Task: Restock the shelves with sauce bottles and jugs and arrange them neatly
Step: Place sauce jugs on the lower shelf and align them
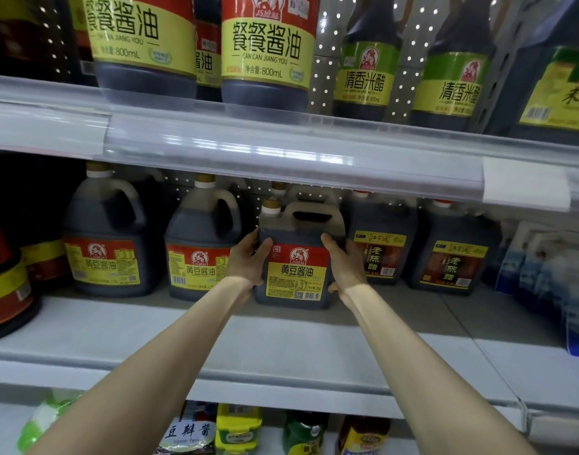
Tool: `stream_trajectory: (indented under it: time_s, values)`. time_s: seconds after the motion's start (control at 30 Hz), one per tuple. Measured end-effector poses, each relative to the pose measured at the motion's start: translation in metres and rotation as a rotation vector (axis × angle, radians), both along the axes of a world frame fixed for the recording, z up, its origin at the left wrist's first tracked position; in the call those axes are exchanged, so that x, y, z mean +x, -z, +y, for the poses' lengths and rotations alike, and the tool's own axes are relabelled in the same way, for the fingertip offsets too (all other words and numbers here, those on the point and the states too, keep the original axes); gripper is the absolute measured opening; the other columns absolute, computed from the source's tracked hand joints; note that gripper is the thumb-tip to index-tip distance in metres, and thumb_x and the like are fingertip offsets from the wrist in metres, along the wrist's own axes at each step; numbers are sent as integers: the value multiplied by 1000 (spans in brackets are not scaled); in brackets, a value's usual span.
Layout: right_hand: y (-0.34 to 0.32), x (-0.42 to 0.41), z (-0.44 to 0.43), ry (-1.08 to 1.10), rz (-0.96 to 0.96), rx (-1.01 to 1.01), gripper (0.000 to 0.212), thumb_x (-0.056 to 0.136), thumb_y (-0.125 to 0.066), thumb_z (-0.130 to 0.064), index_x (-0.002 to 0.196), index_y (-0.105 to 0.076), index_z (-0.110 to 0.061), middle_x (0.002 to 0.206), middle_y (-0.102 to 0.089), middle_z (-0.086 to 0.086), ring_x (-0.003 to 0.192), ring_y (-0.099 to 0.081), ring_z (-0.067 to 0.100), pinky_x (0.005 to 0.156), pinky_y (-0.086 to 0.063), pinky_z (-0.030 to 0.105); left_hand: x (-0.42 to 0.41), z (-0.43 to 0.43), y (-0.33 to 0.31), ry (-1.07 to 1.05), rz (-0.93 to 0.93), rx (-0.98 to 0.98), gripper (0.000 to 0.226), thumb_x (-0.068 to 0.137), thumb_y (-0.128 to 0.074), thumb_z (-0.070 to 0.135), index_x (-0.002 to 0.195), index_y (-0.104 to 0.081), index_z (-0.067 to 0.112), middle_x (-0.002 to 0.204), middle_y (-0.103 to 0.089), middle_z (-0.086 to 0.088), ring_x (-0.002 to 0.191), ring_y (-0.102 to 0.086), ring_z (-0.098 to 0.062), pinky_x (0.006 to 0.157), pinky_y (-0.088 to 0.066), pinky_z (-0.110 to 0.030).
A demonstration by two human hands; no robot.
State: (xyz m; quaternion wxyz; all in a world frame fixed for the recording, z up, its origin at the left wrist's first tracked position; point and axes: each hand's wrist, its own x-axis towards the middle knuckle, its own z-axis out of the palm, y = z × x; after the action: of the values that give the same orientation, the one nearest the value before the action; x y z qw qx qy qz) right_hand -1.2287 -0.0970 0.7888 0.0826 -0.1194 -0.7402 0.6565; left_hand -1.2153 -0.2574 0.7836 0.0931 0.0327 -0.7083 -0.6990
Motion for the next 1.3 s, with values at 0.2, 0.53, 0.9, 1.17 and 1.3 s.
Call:
stream_trajectory:
  time_s: [0.2, 0.53, 0.9, 1.17, 1.3]
  values:
    - [2, -2, -1, 12, -5, 13, 55, 90, -57, -51, 134, -44, -21, 126, -59, 7, 111, -58, 31, 95, -49, 54, -1, -1, -1, 14, 15, 0, 31, 99, -49, 25, 130, -52, 19, 116, -67, -8, 104, -65, -27, 81, -55, -47]
    - [3, -1, -3, 16, 14, 1, 57, 90, -58, -50, 136, -43, -22, 130, -57, 6, 115, -57, 32, 97, -47, 56, -3, -2, 1, 41, 23, 24, 19, 99, -49, 24, 117, -55, 24, 113, -68, -7, 99, -66, -25, 76, -57, -43]
    - [6, -6, 1, -3, 51, 33, 62, 92, -54, -52, 143, -37, -20, 131, -52, 4, 111, -53, 27, 93, -46, 50, -4, -4, 12, 37, 83, -80, 35, 99, -48, 25, 134, -48, 21, 120, -61, 1, 105, -58, -19, 81, -50, -37]
    - [75, 2, 5, -55, 94, 131, 68, 95, -48, -51, 153, -23, -25, 151, -40, 0, 137, -40, 27, 109, -33, 35, -11, 2, 68, 43, 172, -110, 55, 96, -54, 22, 148, -33, 20, 131, -52, 6, 121, -51, -17, 94, -43, -25]
    - [100, 1, 8, -64, 115, 143, 64, 98, -46, -44, 153, -21, -23, 152, -38, 0, 138, -38, 24, 103, -32, 27, -16, 2, 99, 34, 151, -39, 59, 96, -55, 20, 150, -31, 18, 139, -52, -3, 128, -49, -21, 106, -39, -31]
